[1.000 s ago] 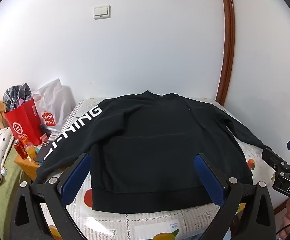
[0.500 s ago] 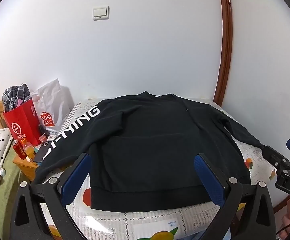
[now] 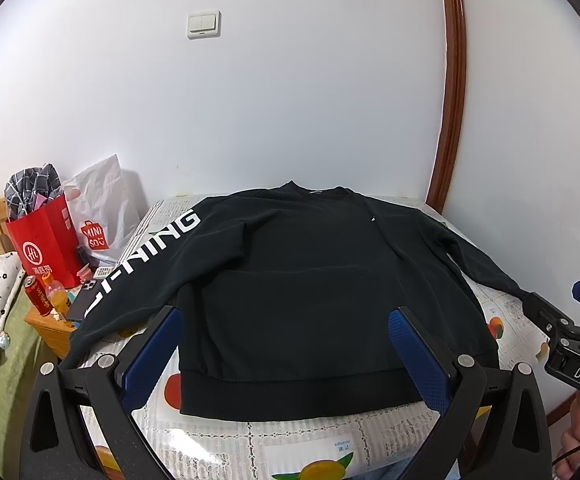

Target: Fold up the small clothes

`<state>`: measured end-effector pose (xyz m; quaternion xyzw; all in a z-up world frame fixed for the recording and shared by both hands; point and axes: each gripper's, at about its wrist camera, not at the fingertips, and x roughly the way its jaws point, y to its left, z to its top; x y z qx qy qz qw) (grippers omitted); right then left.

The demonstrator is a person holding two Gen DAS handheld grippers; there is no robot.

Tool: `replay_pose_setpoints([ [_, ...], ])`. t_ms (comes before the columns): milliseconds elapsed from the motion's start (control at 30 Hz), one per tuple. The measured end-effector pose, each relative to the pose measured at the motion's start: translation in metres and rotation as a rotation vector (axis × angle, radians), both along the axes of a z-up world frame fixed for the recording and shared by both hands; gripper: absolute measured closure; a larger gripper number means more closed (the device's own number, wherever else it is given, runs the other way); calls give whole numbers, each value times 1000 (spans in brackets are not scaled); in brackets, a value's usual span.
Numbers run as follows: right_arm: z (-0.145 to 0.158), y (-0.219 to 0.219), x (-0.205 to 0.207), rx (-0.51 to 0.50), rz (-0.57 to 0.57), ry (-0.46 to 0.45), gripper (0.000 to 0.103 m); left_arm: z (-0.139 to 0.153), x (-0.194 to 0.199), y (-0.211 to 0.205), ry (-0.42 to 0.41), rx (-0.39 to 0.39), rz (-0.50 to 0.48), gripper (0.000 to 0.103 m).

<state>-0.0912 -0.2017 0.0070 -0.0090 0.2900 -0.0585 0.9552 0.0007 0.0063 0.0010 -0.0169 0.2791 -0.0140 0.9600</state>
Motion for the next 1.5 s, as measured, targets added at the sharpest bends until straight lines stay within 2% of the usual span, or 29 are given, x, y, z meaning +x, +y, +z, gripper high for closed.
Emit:
replay_pose_setpoints([
  [300,-2,-2,-1,-8,-3,-1,0,-2,-10,-2,-2,-3,-2,0],
  [1500,-5,-2,-4,-10,-14,-3,0,-2,-10,2,6,-15,0,0],
])
